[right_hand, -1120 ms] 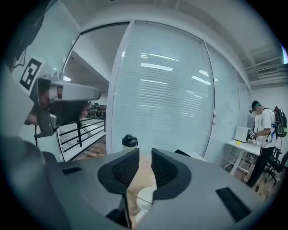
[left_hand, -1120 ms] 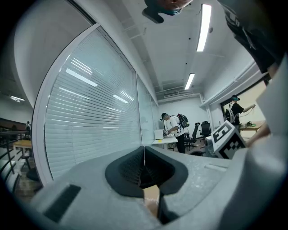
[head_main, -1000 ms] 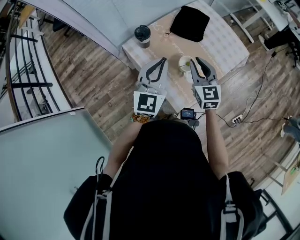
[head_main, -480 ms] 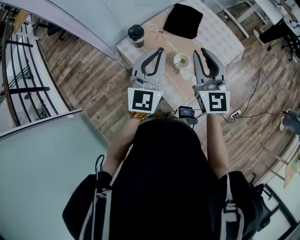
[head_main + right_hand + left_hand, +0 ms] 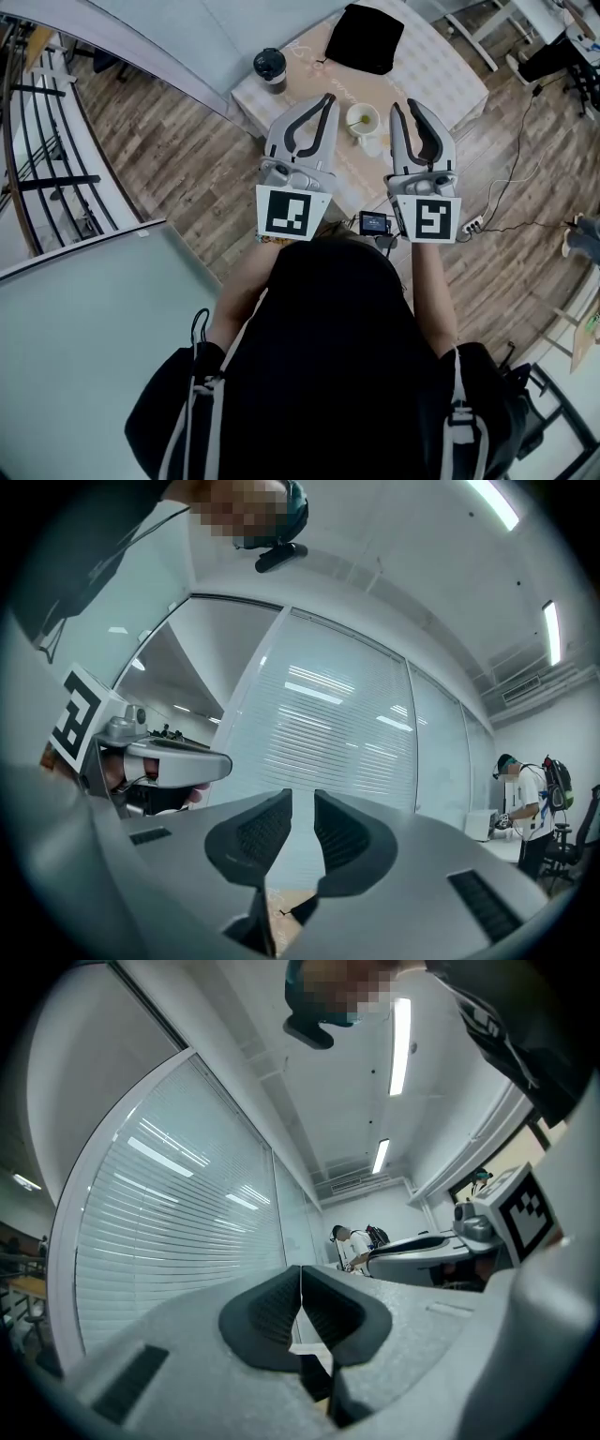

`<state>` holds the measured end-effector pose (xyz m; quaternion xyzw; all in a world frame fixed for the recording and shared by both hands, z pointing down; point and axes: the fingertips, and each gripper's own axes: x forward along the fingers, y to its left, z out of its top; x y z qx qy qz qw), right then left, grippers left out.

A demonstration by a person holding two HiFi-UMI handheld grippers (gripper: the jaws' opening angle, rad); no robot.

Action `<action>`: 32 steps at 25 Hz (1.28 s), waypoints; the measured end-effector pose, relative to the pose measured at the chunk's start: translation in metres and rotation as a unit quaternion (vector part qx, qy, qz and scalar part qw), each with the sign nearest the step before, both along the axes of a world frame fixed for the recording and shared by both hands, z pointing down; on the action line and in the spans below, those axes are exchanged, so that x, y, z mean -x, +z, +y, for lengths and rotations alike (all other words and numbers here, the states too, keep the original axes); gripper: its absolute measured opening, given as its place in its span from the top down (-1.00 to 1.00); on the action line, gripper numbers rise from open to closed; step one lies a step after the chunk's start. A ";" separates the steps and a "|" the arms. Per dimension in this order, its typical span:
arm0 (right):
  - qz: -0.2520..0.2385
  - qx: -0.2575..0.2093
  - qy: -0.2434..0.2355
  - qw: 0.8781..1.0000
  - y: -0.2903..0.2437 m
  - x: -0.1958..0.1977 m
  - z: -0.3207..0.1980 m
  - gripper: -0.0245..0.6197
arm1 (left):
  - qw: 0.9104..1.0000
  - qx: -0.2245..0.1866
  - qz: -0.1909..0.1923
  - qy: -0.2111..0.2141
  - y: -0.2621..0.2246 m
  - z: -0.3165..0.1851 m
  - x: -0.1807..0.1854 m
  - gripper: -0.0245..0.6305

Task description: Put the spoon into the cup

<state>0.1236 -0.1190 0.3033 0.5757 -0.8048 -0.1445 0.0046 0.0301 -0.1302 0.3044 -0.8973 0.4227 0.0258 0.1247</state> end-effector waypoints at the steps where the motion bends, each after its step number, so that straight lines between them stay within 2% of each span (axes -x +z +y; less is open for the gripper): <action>1: 0.002 -0.001 0.001 1.000 0.000 0.000 0.001 0.74 | 1.000 0.001 -0.001 0.001 0.001 0.000 -0.001 0.87; 7: 0.008 0.015 0.009 1.000 0.015 -0.004 0.000 0.74 | 1.000 0.003 -0.010 0.004 0.009 -0.001 -0.003 0.87; 17: -0.004 0.041 0.018 0.999 0.034 -0.009 0.002 0.77 | 1.000 0.021 -0.001 -0.002 0.023 0.000 -0.001 0.87; 25: 0.005 0.032 0.019 0.999 0.030 -0.007 0.007 0.79 | 1.000 0.026 0.005 -0.004 0.024 0.005 0.000 0.87; 30: -0.012 0.040 0.044 0.998 0.030 -0.016 0.006 0.89 | 1.000 0.028 -0.002 -0.002 0.029 0.003 -0.004 0.87; 32: -0.003 0.041 0.048 0.998 0.032 -0.019 0.006 0.90 | 1.000 0.029 -0.003 -0.001 0.031 0.003 -0.006 0.87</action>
